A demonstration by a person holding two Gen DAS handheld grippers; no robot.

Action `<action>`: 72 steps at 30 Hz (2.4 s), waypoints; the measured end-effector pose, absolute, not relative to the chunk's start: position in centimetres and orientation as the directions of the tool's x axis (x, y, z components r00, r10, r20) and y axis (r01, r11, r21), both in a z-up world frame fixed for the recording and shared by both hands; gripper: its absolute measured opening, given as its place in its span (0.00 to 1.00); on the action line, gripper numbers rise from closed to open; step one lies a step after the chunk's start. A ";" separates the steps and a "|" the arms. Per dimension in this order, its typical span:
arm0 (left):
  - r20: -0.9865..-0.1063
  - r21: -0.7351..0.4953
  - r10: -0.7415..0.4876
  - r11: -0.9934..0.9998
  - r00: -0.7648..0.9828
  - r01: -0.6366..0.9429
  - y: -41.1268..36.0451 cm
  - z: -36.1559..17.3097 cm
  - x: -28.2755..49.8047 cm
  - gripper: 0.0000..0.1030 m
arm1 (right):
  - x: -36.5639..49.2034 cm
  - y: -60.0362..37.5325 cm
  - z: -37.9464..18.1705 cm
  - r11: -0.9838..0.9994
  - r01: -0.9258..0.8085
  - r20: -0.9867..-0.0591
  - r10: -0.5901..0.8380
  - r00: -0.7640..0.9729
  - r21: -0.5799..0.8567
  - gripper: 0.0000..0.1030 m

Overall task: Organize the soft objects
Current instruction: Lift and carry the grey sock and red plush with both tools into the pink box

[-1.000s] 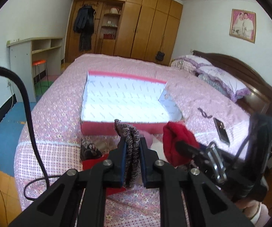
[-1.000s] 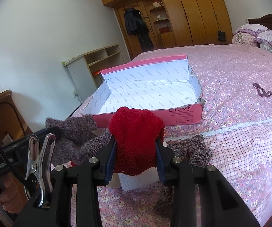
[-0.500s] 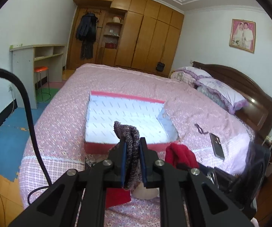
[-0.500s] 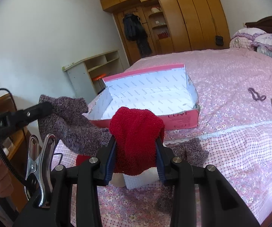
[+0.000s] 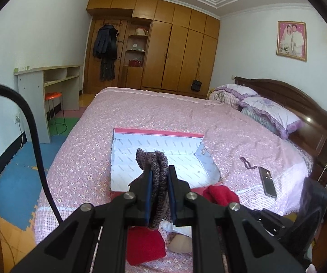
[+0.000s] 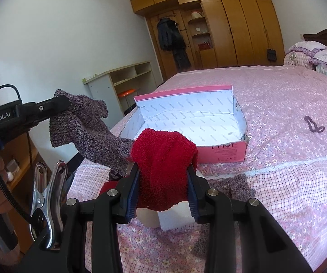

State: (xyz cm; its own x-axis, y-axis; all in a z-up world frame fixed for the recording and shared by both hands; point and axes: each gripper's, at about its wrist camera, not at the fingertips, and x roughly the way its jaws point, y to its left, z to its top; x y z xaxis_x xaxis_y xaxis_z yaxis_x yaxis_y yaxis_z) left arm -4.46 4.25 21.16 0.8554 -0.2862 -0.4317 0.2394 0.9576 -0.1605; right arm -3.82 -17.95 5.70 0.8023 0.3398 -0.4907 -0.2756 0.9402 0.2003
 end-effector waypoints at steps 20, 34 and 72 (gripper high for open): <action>-0.462 -0.126 -0.250 0.968 0.851 0.216 4.5 20.7 1.3 0.13 | -0.8 -17.4 6.0 0.947 -0.273 -0.524 0.320 0.790 0.168 0.36; -0.487 -0.140 -0.294 0.956 0.823 0.258 4.8 20.5 6.3 0.13 | 4.3 -16.6 8.3 0.962 -0.241 -0.558 0.269 0.785 0.124 0.36; -0.709 -0.052 -0.232 0.959 0.666 0.279 0.5 7.6 20.3 0.13 | 18.9 -16.6 0.9 0.996 -0.090 -0.740 0.069 0.669 0.011 0.39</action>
State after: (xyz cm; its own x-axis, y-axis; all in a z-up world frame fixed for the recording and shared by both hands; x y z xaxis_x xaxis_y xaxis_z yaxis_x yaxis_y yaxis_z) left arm 20.33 0.53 7.62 0.6657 -0.2323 -0.7091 0.2789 0.9589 -0.0524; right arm 18.89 -16.60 0.85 0.6690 0.0687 -0.7401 -0.0904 0.9959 0.0108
